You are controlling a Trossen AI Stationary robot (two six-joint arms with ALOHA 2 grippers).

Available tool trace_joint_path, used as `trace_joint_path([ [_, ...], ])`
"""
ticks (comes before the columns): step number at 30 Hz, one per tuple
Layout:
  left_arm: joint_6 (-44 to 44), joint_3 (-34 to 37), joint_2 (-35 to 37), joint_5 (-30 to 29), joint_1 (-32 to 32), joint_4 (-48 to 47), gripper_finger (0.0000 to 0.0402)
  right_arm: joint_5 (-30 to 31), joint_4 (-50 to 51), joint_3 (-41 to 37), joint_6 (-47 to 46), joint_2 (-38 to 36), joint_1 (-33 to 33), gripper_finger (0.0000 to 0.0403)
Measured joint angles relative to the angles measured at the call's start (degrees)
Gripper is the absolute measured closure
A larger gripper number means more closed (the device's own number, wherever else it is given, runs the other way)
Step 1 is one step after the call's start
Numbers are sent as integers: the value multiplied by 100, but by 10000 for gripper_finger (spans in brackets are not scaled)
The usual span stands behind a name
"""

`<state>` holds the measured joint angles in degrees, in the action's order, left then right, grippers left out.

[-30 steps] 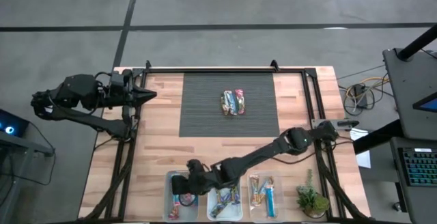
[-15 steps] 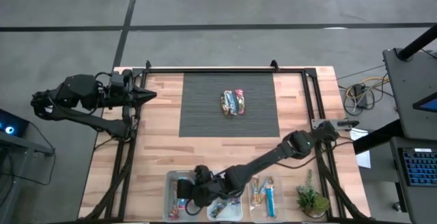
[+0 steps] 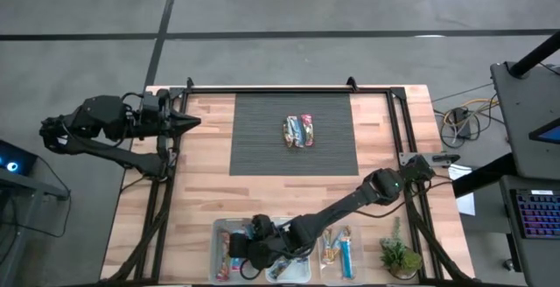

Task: Pick and place Granola Bars by type
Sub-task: Put the left red granola bar into the gray bin, then put the left yellow granola bar into the transparent bin

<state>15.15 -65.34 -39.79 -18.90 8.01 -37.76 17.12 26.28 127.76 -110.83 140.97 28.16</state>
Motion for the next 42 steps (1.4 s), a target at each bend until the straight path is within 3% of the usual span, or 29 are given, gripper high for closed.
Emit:
trace_joint_path([
  [13, 1, 0, -15, -1, -2, -4, 402, -2, 53, -97, 2, -11, -2, 218],
  [22, 3, 0, -15, -1, -2, -4, 402, -2, 51, -103, 218, -11, -2, 203],
  [29, 25, 0, -15, -1, -2, -4, 402, -53, 46, -87, 322, -11, -2, 229],
  [42, 27, 0, -15, -1, 0, -2, 402, -99, 4, -83, 817, -174, -4, 363],
])
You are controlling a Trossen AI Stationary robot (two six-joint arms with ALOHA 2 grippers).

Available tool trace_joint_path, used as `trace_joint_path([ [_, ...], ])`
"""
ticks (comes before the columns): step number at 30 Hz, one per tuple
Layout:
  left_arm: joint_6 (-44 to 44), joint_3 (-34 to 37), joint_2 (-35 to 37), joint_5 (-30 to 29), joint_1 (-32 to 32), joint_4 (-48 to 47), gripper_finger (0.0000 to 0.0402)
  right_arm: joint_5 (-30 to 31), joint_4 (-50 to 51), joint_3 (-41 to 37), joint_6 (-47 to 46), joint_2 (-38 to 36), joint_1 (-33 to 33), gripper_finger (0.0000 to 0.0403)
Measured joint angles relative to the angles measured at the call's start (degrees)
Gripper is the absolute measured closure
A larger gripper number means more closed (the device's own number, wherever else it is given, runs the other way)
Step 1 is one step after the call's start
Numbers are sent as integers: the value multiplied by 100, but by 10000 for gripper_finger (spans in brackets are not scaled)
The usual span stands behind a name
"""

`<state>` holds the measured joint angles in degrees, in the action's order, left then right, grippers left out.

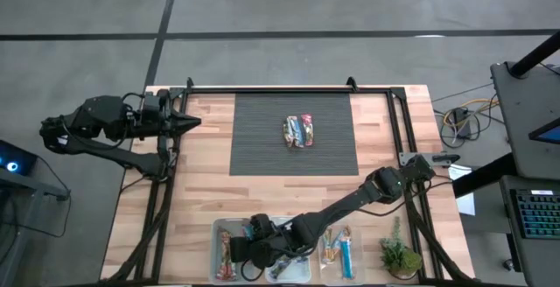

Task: Pick and place Granola Bars by type
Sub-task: Put the left yellow granola bar into the transparent bin

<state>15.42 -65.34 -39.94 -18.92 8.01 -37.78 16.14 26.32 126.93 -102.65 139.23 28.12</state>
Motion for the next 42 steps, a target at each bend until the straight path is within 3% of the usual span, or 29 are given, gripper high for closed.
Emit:
trace_joint_path([
  [9, -4, 0, 0, 0, 0, 0, 402, -12, 274, 2, 1322, -454, -137, 394],
  [17, -17, 0, 7, 0, -2, 2, 402, 77, 1636, 2, 2128, -1332, -304, 394],
  [30, -26, 0, 7, 0, -1, 7, 402, 2050, 3592, -3, 3171, -2967, -474, 394],
  [42, -182, -3, -114, -68, -2, 142, 402, 2167, 5143, -21, 3994, -3572, -915, 394],
])
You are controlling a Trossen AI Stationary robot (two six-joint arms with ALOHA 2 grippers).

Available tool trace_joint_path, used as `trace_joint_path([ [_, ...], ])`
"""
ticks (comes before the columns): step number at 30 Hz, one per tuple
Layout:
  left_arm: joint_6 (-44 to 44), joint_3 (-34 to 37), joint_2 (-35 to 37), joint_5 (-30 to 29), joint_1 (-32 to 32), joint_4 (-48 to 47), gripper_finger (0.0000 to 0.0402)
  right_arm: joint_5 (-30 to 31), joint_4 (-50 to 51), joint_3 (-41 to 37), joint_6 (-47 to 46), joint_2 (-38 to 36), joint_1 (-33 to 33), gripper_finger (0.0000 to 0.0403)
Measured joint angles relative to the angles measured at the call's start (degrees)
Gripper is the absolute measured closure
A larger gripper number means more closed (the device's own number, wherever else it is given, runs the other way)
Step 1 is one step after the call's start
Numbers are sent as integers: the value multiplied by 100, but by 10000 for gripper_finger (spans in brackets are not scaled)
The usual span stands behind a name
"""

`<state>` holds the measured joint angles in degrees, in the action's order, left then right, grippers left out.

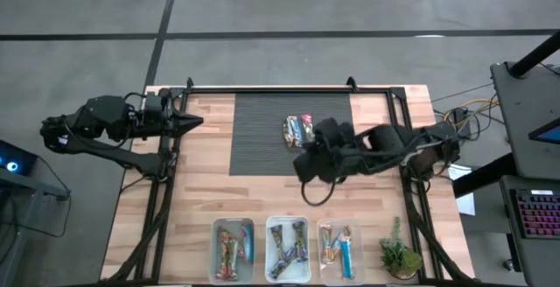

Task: Pick and place Granola Bars by type
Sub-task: Put the left yellow granola bar into the transparent bin

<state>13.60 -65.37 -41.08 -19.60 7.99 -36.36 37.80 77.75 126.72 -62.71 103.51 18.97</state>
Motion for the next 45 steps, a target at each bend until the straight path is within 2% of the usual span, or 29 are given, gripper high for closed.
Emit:
trace_joint_path([
  [6, -293, -19, -266, -104, -1, 655, 400, -4, 551, -1, 454, -292, -361, 394],
  [9, -617, -165, -482, -355, -27, 944, 388, -6, 567, -1, 743, -477, -519, 394],
  [14, -863, -588, -841, -752, -105, 932, 334, -9, 606, -1, 1072, -843, -673, 394],
  [20, -821, -1154, -1337, -785, -385, 525, 257, -6, 616, -30, 1292, -1298, -724, 394],
  [24, -930, -1471, -1631, -785, -591, 253, 227, 7, 689, -53, 1614, -1551, -729, 394],
  [30, -1072, -1923, -2146, -17, -951, -190, 223, 13, 1213, -68, 1689, -1837, -731, 394],
  [35, -1437, -2435, -2578, 321, -1415, -745, 223, 20, 1231, -119, 1732, -2024, -728, 394],
  [40, -1489, -2945, -2922, 1174, -2004, -955, 223, 38, 1228, -131, 1797, -2100, -728, 394],
  [45, -1406, -3225, -3197, 1421, -2584, -975, 223, 37, 1227, -171, 1916, -2101, -728, 394],
])
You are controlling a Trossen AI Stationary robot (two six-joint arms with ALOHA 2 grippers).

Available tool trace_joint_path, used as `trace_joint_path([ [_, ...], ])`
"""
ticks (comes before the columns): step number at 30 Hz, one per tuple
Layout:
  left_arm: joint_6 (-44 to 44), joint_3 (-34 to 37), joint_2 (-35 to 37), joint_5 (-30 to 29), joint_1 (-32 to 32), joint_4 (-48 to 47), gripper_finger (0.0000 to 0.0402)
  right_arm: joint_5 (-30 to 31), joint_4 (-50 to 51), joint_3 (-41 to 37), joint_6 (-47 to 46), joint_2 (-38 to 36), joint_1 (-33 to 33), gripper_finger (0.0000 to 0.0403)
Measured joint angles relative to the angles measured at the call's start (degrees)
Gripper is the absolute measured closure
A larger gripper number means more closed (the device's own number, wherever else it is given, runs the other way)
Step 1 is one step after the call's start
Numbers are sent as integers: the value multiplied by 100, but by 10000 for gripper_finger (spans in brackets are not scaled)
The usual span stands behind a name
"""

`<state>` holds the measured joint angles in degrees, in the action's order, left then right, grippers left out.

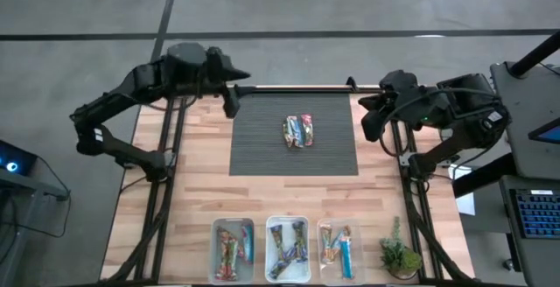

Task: Pick and place Granola Bars by type
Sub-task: Put the left yellow granola bar into the transparent bin

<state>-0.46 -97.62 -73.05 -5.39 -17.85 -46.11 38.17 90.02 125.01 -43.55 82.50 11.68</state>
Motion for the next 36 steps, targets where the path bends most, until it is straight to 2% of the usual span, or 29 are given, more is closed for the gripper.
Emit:
trace_joint_path([
  [9, 1147, 14, -509, 915, -930, -28, 223, 2, 0, -128, 11, -26, 2, 394],
  [14, 1270, -67, -950, 974, -996, -33, 223, 64, -1, -267, 26, -166, 2, 394],
  [19, 1358, -217, -1362, 1317, -992, -28, 223, 95, -2, -512, 29, -610, 2, 394],
  [26, 1611, -296, -1732, 1365, -978, -14, 223, 105, 0, -1327, 22, -1461, 2, 394],
  [32, 2399, -295, -2016, 1311, -978, -11, 223, 107, 0, -2351, -316, -2065, -2, 394],
  [36, 3227, -295, -2284, 1221, -973, -25, 223, 199, -14, -3043, -661, -2404, 0, 394],
])
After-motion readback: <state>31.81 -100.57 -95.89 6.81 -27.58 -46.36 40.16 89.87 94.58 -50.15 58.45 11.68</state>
